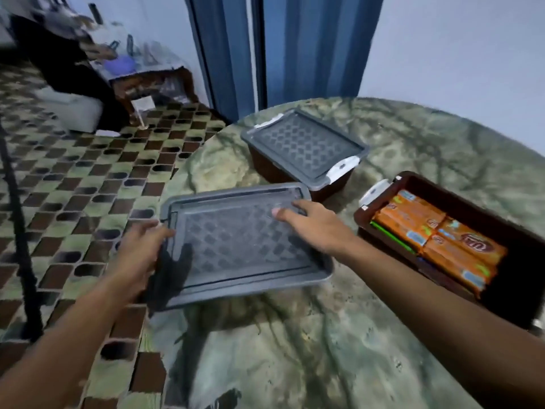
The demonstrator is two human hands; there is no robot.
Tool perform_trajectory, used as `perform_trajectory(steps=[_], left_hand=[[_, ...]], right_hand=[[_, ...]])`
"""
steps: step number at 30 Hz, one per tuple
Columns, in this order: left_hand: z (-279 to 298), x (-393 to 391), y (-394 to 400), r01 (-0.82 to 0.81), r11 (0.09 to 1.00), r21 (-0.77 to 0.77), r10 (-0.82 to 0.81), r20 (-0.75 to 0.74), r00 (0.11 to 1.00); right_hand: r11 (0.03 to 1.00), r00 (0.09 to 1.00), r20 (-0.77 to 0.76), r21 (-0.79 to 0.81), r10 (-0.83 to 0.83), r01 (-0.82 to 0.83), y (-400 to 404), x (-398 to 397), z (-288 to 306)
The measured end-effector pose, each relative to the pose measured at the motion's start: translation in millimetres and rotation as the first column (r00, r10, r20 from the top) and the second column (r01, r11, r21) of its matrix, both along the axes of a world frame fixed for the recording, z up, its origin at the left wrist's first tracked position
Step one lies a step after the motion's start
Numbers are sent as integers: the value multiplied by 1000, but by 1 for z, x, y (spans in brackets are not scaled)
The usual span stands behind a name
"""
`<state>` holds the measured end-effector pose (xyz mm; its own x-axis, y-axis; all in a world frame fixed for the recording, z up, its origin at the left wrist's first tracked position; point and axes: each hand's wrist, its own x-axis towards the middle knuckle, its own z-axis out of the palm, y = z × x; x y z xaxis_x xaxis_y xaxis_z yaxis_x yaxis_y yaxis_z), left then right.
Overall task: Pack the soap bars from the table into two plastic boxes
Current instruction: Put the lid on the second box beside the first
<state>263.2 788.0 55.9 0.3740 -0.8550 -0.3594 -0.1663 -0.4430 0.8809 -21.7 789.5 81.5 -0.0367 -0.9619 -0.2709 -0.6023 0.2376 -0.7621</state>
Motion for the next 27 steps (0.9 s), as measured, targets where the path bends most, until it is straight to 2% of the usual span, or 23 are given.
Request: perform_trajectory(steps=[5, 8, 11, 15, 18, 21, 23, 27], left_hand=[[58, -63, -102, 291, 946, -143, -281, 85, 956], [68, -130, -147, 453, 876, -166, -443, 97, 891], [62, -217, -165, 650, 742, -162, -650, 63, 757], [35, -305, -151, 825, 543, -156, -834, 17, 552], [21, -343, -141, 878, 463, -123, -881, 38, 471], [11, -364, -139, 916, 385, -115, -905, 148, 399], [6, -369, -136, 937, 336, -99, -903, 247, 350], [-15, -363, -127, 959, 276, -68, -810, 520, 270]], right_hand=[[963, 969, 6, -116, -246, 245, -2, -48, 44], [888, 895, -3, -127, -447, 443, 9, -94, 52], [765, 768, -2, -90, -640, 638, 45, -148, 47], [586, 587, -17, -86, -810, 806, 99, -192, 34], [505, 502, -45, -86, -863, 859, 119, -209, 24], [463, 459, -63, -95, -886, 881, 125, -222, 17], [457, 449, -98, -80, -888, 886, 125, -228, 9], [510, 477, -297, -41, -827, 859, 121, -228, -17]])
